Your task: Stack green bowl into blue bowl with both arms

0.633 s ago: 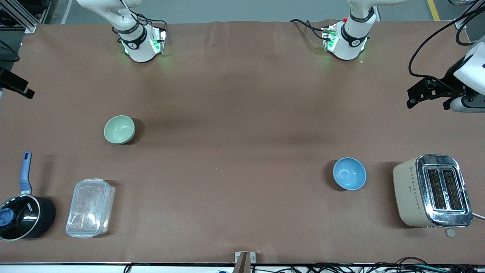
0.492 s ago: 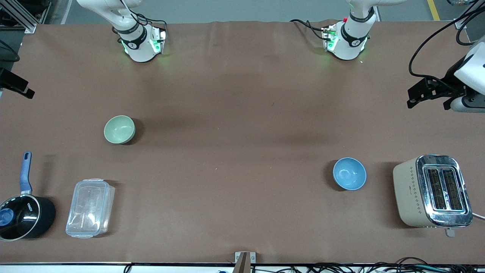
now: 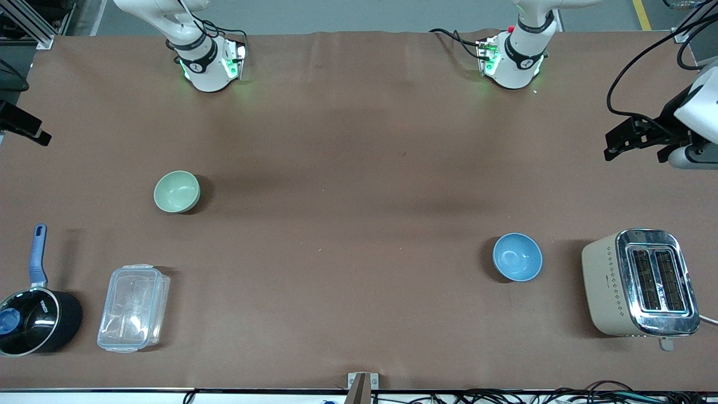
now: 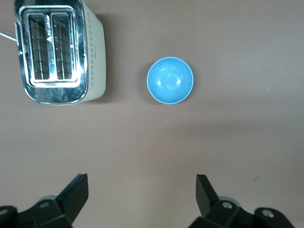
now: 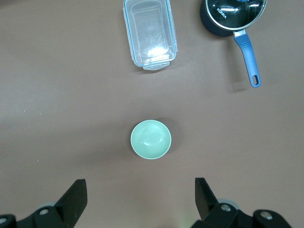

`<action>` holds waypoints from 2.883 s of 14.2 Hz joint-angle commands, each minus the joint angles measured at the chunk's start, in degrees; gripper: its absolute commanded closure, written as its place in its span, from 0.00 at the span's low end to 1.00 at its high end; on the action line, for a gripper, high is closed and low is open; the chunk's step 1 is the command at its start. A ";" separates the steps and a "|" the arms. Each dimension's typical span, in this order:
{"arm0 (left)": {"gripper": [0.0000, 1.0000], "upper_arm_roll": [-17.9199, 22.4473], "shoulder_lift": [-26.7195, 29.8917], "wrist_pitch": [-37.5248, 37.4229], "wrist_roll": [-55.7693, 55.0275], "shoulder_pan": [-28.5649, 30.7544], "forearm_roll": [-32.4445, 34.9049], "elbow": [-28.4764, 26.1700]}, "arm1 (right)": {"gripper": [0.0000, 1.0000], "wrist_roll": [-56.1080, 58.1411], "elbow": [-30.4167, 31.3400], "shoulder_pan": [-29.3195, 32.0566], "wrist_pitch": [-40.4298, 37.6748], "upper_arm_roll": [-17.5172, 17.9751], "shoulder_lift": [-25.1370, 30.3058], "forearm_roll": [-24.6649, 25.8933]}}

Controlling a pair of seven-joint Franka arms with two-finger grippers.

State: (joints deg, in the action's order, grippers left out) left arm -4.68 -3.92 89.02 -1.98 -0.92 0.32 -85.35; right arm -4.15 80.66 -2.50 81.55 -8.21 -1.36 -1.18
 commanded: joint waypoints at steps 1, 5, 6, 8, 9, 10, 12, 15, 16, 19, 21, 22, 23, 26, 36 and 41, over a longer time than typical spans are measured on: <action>0.00 0.11 -5.20 1.14 0.66 -0.57 -0.24 1.23 | 0.00 1.77 0.37 0.56 -0.25 -0.05 0.22 -0.13; 0.00 0.02 -12.50 8.87 -0.48 -0.40 -0.24 0.01 | 0.00 4.50 8.60 1.27 1.94 -0.14 0.48 0.56; 0.00 -0.06 -13.30 11.84 -0.65 -0.31 -0.24 -1.56 | 0.00 4.59 13.51 1.09 5.34 -0.14 1.09 1.53; 0.00 -0.07 -13.57 16.86 -1.61 -0.84 -0.24 -5.60 | 0.00 4.85 22.04 1.18 11.32 -0.14 1.45 1.97; 0.00 -0.07 -14.79 17.84 -3.36 -1.54 -0.06 -6.23 | 0.00 4.85 27.56 1.27 17.10 -0.23 2.15 2.15; 0.00 -0.07 -16.28 18.11 -4.95 -2.33 0.63 -6.32 | 0.00 4.94 33.54 1.44 23.68 -0.32 3.20 2.50; 0.00 -0.15 -18.92 20.04 -7.41 -3.12 2.48 -7.20 | 0.00 4.94 44.70 1.53 36.43 -0.49 4.96 2.85; 0.00 -0.15 -23.14 26.88 -7.60 -3.04 2.66 -9.30 | 0.00 5.20 56.76 1.88 51.46 -0.84 4.88 3.91; 0.00 -0.15 -24.37 30.04 -7.69 -3.12 2.66 -10.62 | 0.00 5.29 60.80 2.32 57.44 -0.85 4.70 3.91; 0.01 -0.07 -26.31 36.73 -7.16 -2.69 3.45 -13.71 | 0.00 5.29 69.18 2.76 74.50 -0.93 1.56 4.00; 0.04 -0.07 -27.63 37.45 -7.07 -1.99 7.13 -13.27 | 0.00 5.29 70.33 3.38 79.89 -0.85 -1.96 3.91; 0.06 -0.07 -28.33 39.02 -7.16 -1.29 7.32 -13.36 | 0.00 5.29 70.42 3.46 81.21 -0.85 -3.28 3.91; 0.11 -0.07 -29.38 40.16 -7.33 -0.85 7.32 -13.36 | 0.01 5.29 70.42 3.55 82.27 -0.85 -4.51 4.00; 0.35 -0.07 -31.06 41.93 -7.69 -0.75 6.97 -13.18 | 0.16 5.29 70.42 3.47 82.55 -0.85 -5.32 3.91; 1.00 -1.03 -31.68 43.43 -8.03 -0.05 5.57 -12.92 | 1.00 4.33 70.51 5.49 84.83 -0.76 -7.52 3.12; 1.00 -15.76 -28.68 36.94 -20.04 -1.01 4.86 -8.01 | 1.00 4.32 66.92 4.96 74.06 -0.67 -2.26 3.21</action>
State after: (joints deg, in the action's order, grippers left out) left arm -15.17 -33.95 130.17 -16.79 -0.78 5.66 -95.80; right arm 0.31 149.25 2.20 161.30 -9.07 -7.15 2.24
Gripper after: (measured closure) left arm 0.943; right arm 0.934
